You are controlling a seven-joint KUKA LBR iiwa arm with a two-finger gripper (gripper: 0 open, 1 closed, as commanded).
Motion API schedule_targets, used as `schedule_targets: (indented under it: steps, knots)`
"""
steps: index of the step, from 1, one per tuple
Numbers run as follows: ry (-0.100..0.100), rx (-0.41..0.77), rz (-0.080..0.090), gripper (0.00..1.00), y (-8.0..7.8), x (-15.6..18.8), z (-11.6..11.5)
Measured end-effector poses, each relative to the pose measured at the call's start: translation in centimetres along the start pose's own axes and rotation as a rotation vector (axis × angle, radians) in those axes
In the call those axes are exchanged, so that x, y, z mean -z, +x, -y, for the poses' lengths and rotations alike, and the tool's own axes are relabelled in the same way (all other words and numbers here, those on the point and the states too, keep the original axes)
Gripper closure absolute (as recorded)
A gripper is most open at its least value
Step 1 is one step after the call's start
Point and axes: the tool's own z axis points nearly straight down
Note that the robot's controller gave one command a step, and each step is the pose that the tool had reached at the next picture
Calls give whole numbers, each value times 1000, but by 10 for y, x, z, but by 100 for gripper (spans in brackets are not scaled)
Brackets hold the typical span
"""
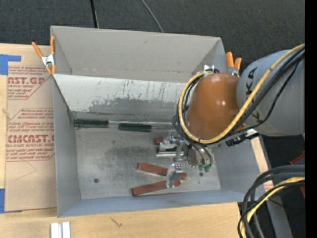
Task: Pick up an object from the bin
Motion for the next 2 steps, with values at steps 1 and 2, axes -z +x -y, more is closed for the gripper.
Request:
schedule_targets:
  steps: [1,2]
  knots:
    - [0,255,2,0,6,-16,-6]
    - [-1,2,5,0,5,-77,-4]
